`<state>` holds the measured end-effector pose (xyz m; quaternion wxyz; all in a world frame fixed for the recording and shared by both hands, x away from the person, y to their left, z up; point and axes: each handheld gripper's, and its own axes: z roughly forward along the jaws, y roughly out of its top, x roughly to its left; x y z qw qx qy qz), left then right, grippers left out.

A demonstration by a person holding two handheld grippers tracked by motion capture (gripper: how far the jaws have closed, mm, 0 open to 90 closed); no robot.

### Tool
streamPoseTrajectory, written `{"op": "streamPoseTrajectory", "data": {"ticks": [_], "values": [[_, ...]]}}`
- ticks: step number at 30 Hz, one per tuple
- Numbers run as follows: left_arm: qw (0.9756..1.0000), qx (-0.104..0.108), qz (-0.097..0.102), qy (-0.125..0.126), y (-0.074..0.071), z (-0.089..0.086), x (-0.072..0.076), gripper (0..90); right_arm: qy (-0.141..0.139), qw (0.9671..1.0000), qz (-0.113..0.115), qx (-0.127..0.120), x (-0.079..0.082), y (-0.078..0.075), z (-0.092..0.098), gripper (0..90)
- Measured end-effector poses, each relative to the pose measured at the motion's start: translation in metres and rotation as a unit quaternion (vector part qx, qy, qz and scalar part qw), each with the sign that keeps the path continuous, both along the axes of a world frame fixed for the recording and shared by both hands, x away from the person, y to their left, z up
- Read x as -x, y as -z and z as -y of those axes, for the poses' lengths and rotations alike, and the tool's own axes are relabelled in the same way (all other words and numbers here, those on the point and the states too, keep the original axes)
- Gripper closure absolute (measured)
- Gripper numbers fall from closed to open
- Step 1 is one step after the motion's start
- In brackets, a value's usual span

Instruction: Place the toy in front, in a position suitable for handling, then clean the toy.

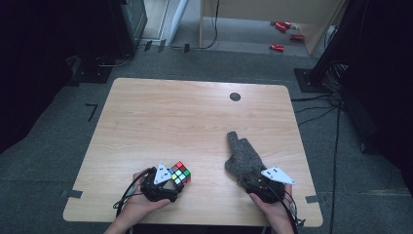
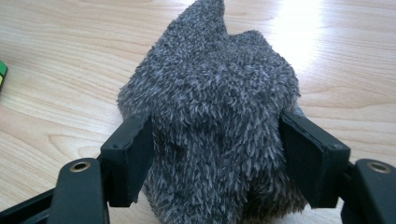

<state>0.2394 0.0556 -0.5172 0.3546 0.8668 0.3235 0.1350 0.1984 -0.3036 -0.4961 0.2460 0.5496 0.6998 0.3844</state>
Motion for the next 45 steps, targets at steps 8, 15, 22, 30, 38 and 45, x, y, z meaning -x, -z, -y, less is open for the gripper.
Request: {"op": "streamPoseTrajectory", "data": {"ticks": [8, 15, 22, 30, 38, 45], "values": [[1.0, 0.003, 0.004, -0.002, 0.002, 0.002, 0.0, 18.2, 0.001, 1.0, -0.002, 0.0, 0.0, 0.001, 0.001, 29.2], [1.0, 0.0, 0.001, -0.002, 0.001, 0.004, -0.001, 17.1, 0.001, 1.0, 0.002, -0.002, 0.0, -0.001, -0.001, 29.2], [1.0, 0.006, -0.004, -0.004, 0.0, 0.005, -0.004, 18.8, -0.008, 0.9997, 0.02, -0.007, 0.0, -0.009, -0.007, 27.1], [0.9997, 0.024, -0.004, -0.004, -0.001, 0.003, -0.006, 24.7, -0.023, 0.9992, 0.031, -0.003, -0.008, -0.011, -0.023, 23.6], [0.9993, 0.036, 0.01, -0.007, -0.002, 0.003, -0.005, 28.6, -0.023, 0.9987, 0.046, -0.005, -0.006, -0.014, -0.023, 23.8], [0.9995, 0.029, 0.014, -0.003, -0.001, 0.003, -0.004, 34.2, -0.032, 0.9978, 0.055, -0.016, -0.003, -0.023, -0.022, 22.5]]}}
